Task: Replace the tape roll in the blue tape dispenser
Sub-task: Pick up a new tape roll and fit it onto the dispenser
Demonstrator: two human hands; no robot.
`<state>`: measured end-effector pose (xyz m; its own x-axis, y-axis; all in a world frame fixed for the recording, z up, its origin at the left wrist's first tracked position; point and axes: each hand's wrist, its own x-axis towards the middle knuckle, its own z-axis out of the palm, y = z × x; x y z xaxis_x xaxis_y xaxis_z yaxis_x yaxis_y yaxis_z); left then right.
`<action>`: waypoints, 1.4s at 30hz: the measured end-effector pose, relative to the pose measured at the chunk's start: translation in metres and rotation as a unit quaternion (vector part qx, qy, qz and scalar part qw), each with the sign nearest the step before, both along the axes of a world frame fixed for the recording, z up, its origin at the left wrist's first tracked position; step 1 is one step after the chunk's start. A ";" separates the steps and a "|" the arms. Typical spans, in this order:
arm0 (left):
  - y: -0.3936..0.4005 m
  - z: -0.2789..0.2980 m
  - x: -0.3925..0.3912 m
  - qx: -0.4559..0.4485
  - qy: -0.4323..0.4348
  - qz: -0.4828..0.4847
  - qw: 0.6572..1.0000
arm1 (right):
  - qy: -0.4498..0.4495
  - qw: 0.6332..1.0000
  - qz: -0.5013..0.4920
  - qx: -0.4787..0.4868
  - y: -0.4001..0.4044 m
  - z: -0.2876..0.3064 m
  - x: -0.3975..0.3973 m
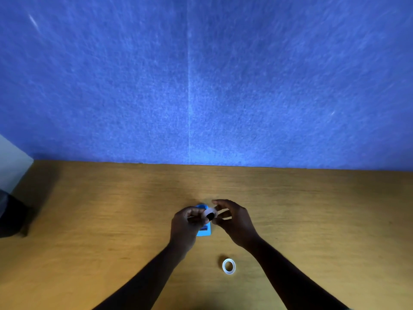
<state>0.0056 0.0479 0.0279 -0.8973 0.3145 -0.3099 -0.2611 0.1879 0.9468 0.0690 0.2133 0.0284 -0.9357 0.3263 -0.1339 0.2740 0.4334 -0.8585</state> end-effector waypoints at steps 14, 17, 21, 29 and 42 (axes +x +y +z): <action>0.003 -0.010 -0.001 0.022 -0.030 0.024 0.999 | -0.015 0.999 0.006 0.030 -0.017 -0.012 -0.015; 0.001 -0.014 -0.003 0.023 -0.055 0.019 0.998 | -0.027 0.997 0.027 0.073 -0.015 -0.013 -0.018; -0.002 -0.022 -0.010 -0.063 -0.012 -0.025 0.998 | -0.039 0.989 0.043 0.139 -0.015 -0.014 -0.023; -0.013 -0.032 -0.031 -0.120 0.041 -0.152 0.980 | -0.057 0.981 0.058 0.176 -0.016 -0.017 -0.036; -0.005 -0.037 -0.042 -0.153 0.071 -0.168 0.971 | -0.071 0.978 0.060 0.186 -0.017 -0.029 -0.043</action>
